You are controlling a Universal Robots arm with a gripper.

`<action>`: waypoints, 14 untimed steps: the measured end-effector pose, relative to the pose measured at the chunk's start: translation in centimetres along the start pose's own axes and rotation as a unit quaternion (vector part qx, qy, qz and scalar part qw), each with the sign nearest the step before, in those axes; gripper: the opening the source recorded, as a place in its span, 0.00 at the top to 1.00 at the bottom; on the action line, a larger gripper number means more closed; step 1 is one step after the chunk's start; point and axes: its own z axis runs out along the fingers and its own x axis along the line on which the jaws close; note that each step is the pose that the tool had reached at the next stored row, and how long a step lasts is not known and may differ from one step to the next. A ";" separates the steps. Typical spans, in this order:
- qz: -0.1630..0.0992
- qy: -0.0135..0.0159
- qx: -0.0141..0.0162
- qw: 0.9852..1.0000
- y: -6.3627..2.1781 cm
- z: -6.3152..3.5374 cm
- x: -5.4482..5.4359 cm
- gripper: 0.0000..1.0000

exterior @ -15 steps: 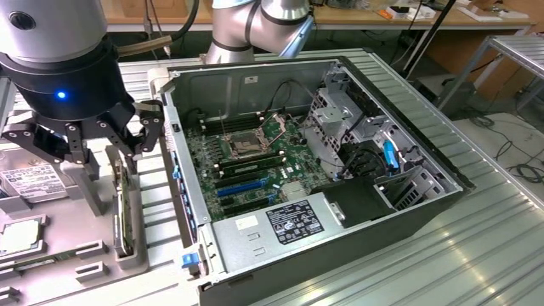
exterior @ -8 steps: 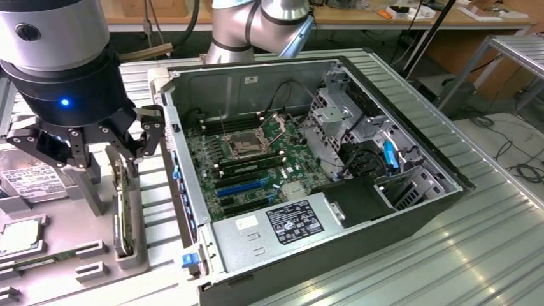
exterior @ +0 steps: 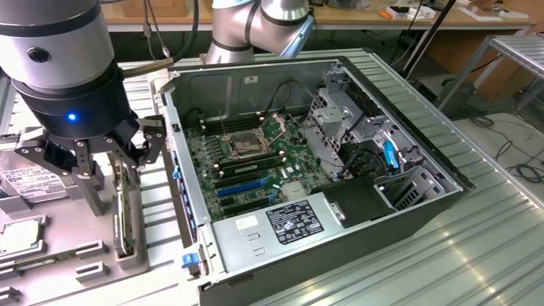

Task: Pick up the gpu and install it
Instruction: 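Pick up the gpu and move the gpu toward the slot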

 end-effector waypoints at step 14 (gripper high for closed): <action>0.000 0.000 0.000 1.000 -0.11 2.44 0.1 0.52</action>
